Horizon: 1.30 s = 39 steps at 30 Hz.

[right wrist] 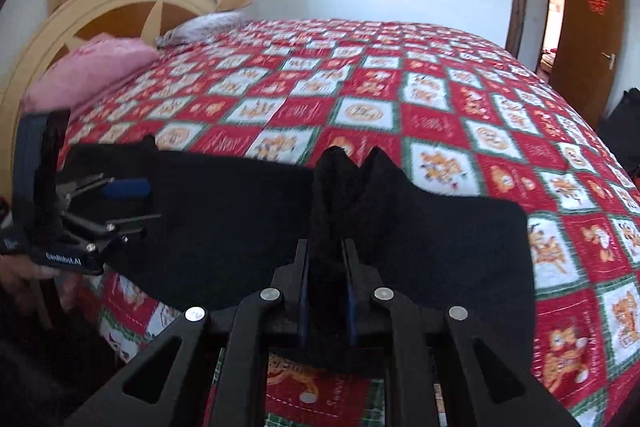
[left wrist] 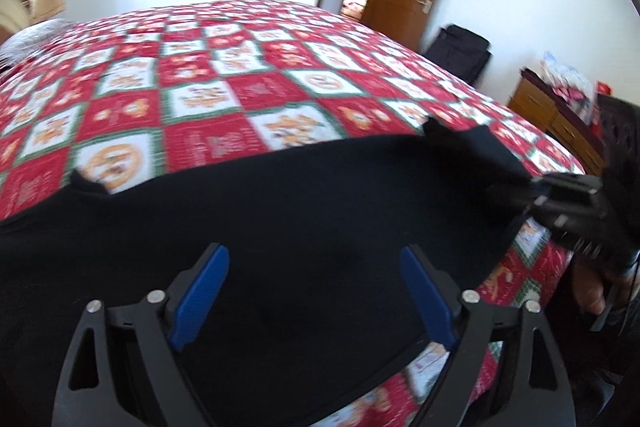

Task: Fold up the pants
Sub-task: 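Carry the right tool's pants end over to the left tool, folding the pants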

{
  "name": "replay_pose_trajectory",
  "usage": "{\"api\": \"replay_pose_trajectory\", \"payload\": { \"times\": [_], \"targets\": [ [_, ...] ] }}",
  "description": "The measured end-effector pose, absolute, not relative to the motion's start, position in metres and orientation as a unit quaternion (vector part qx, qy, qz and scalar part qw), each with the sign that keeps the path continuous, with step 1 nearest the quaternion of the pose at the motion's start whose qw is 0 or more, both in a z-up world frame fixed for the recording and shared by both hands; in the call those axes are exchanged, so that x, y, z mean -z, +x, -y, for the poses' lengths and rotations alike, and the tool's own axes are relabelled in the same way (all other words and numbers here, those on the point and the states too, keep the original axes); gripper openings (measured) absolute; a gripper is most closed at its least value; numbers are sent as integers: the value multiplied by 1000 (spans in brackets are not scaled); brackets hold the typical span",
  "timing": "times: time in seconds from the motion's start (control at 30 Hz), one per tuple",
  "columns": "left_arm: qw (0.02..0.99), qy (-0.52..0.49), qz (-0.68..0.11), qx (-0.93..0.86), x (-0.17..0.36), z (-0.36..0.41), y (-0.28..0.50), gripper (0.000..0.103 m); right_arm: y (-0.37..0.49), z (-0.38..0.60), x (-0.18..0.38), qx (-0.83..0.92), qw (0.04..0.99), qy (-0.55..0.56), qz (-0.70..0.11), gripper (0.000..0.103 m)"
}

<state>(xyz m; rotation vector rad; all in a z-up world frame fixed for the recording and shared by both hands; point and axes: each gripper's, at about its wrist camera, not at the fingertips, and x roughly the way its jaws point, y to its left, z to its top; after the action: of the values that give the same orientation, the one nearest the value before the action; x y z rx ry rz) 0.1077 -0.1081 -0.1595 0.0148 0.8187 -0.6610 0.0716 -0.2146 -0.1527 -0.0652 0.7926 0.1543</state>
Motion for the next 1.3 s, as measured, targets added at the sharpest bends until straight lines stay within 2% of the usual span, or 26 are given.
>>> {"api": "replay_pose_trajectory", "payload": {
  "times": [0.1, 0.13, 0.17, 0.23, 0.27, 0.4, 0.47, 0.63, 0.7, 0.77, 0.83, 0.93, 1.13, 1.3],
  "targets": [
    [857, 15, -386, 340, 153, 126, 109, 89, 74, 208, 168, -97, 901, -48, -421, 18],
    [854, 15, -385, 349, 151, 132, 109, 89, 74, 208, 171, -105, 895, -52, -431, 22],
    [850, 15, -387, 357, 148, 138, 110, 89, 72, 209, 171, -116, 891, -51, -436, 31],
    [838, 13, -395, 377, 145, 154, 113, 87, 66, 217, 166, -139, 888, -35, -438, 40],
    [832, 12, -399, 384, 145, 160, 113, 83, 63, 224, 160, -145, 890, -22, -431, 40],
    [806, 21, -425, 413, 146, 196, 117, 79, 51, 258, 142, -136, 908, 14, -395, 40],
    [796, 17, -440, 416, 148, 206, 121, 70, 46, 280, 137, -109, 922, 37, -371, 41],
    [784, 0, -462, 414, 152, 223, 129, 70, 43, 319, 138, -88, 928, 120, -341, 50],
    [786, 2, -460, 412, 151, 227, 128, 61, 42, 321, 140, -77, 932, 125, -331, 50],
    [786, 4, -464, 409, 151, 229, 129, 31, 44, 319, 144, -73, 932, 132, -329, 50],
    [783, -4, -469, 409, 151, 228, 128, 18, 44, 317, 145, -62, 936, 130, -322, 52],
    [788, -9, -462, 406, 146, 224, 122, 16, 39, 324, 145, -51, 941, 133, -307, 58],
    [787, -62, -457, 410, 123, 200, 124, 15, 30, 347, 140, -19, 947, 172, -271, 61],
    [788, -86, -460, 400, 112, 175, 126, 15, 35, 360, 147, -5, 939, 199, -281, 62]
  ]
}}
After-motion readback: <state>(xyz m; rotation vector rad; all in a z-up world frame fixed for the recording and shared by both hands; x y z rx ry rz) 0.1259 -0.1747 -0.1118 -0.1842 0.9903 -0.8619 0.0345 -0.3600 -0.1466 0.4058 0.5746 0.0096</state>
